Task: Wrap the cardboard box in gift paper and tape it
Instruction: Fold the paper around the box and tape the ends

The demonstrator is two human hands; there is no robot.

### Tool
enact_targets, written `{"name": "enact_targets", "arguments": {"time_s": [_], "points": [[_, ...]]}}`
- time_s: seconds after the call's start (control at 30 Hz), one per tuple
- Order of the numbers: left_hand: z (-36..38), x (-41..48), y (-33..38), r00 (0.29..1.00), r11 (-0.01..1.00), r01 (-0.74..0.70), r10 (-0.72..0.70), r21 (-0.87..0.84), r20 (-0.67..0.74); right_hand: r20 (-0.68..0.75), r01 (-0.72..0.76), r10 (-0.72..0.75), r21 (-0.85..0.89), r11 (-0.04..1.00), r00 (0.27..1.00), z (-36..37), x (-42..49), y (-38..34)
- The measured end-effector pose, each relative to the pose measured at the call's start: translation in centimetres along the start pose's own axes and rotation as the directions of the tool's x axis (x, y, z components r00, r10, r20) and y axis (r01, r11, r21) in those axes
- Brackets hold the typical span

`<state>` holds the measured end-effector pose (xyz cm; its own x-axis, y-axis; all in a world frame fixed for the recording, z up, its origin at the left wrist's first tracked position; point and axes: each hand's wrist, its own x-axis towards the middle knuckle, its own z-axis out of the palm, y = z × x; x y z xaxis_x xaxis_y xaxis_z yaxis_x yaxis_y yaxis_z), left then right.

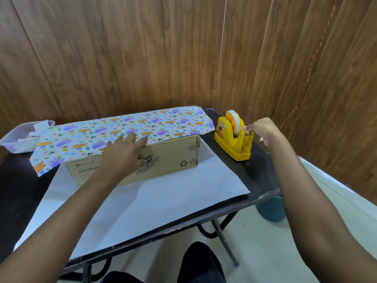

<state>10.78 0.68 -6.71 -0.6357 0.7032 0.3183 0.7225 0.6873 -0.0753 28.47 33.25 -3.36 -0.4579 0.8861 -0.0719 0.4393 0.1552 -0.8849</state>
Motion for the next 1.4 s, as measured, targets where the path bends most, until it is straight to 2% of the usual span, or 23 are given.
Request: {"name": "enact_targets", "arguments": {"time_s": [0.23,0.47,0.6,0.7,0.8,0.9,1.0,1.03,1.13,1.2,1.3,1.4], "points": [[0.2,-0.1,-0.3,0.999,1.0,-0.022,0.022,-0.005,-0.048,-0.025,-0.04,0.043,0.089,0.995,0.999,-0.9,-0.1,0.9],[0.2,-0.1,-0.3,0.998,1.0,-0.03,0.029,-0.009,-0.06,0.013,-0.122,0.122,0.21,0.97,0.992,0.3,-1.0,3.2],[0.3,-0.2,-0.3,0.997,0.999,-0.03,0.029,-0.017,-0.07,0.041,-0.135,0.129,0.366,0.921,0.991,0.8,-1.7,3.5],[0.3,-0.1,-0.2,0.997,0.999,-0.035,0.034,-0.011,-0.075,0.045,-0.144,0.142,0.528,0.837,0.989,1.3,-2.0,4.0],[0.5,-0.1,-0.3,0.995,0.999,-0.044,0.043,-0.005,-0.093,0.079,-0.182,0.179,0.705,0.685,0.981,2.0,-2.1,4.4],[0.6,0.0,-0.4,0.994,0.999,-0.044,0.044,0.006,-0.1,0.115,-0.232,0.234,0.784,0.576,0.966,3.4,-2.4,6.2],[0.8,0.0,-0.5,0.992,0.998,-0.059,0.06,0.012,-0.108,0.207,-0.27,0.181,0.84,0.47,0.961,3.8,-3.2,8.2],[0.8,0.1,-0.5,0.993,0.998,-0.062,0.063,0.014,-0.104,0.202,-0.253,0.156,0.837,0.485,0.967,3.4,-3.4,8.0],[0.9,0.1,-0.6,0.993,0.998,-0.06,0.062,0.019,-0.1,0.144,-0.128,0.028,0.758,0.639,0.989,2.1,-4.5,6.0],[0.7,0.1,-0.4,0.995,0.998,-0.057,0.058,0.021,-0.078,0.19,-0.07,-0.08,0.67,0.739,0.979,2.2,-5.7,3.8],[0.7,0.0,-0.6,0.997,0.998,-0.046,0.048,0.05,-0.056,0.354,-0.004,-0.236,0.562,0.827,0.905,5.5,-8.1,0.2],[1.1,0.0,-0.7,0.996,0.995,-0.069,0.073,0.07,-0.055,0.489,0.051,-0.343,0.516,0.855,0.802,10.0,-10.7,-2.6]]}}
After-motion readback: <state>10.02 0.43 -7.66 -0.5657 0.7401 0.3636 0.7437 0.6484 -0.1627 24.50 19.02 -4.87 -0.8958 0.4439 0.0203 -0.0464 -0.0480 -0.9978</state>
